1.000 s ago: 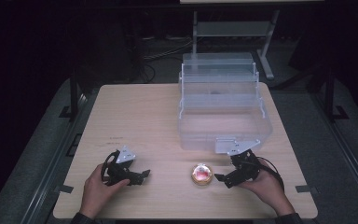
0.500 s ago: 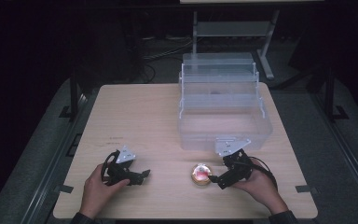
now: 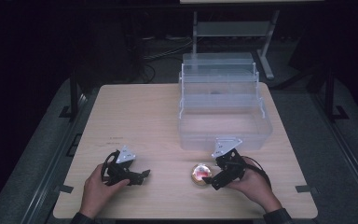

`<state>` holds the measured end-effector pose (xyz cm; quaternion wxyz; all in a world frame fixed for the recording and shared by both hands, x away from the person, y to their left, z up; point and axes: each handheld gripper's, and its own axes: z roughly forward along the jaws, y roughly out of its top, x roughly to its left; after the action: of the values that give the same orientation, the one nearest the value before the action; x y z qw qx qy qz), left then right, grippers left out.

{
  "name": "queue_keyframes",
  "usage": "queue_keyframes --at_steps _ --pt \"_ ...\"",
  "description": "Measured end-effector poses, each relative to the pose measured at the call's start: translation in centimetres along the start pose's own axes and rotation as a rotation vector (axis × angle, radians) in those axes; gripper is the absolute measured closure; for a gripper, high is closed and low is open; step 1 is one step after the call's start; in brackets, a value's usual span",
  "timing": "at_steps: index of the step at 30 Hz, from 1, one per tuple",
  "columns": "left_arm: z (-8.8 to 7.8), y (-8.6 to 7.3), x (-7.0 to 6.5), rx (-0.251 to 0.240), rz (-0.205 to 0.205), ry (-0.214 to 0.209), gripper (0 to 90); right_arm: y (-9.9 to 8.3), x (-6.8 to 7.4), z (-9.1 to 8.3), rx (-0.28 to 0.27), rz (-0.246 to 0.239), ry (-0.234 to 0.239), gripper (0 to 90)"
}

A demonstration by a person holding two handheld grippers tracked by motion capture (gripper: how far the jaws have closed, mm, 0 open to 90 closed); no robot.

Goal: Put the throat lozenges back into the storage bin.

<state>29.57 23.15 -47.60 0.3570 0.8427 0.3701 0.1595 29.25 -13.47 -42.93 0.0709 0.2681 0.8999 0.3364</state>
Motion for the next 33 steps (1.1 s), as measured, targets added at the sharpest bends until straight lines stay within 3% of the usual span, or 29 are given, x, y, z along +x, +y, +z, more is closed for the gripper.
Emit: queue_keyframes --at_steps 4,33 --pt "0.0 0.0 0.0 0.000 0.000 0.000 10.9 0.3 0.3 0.5 0.004 -0.011 0.012 5.9" --pt "0.0 0.0 0.0 0.000 0.001 0.000 10.9 0.9 1.2 3.1 0.087 -0.045 0.051 6.7"
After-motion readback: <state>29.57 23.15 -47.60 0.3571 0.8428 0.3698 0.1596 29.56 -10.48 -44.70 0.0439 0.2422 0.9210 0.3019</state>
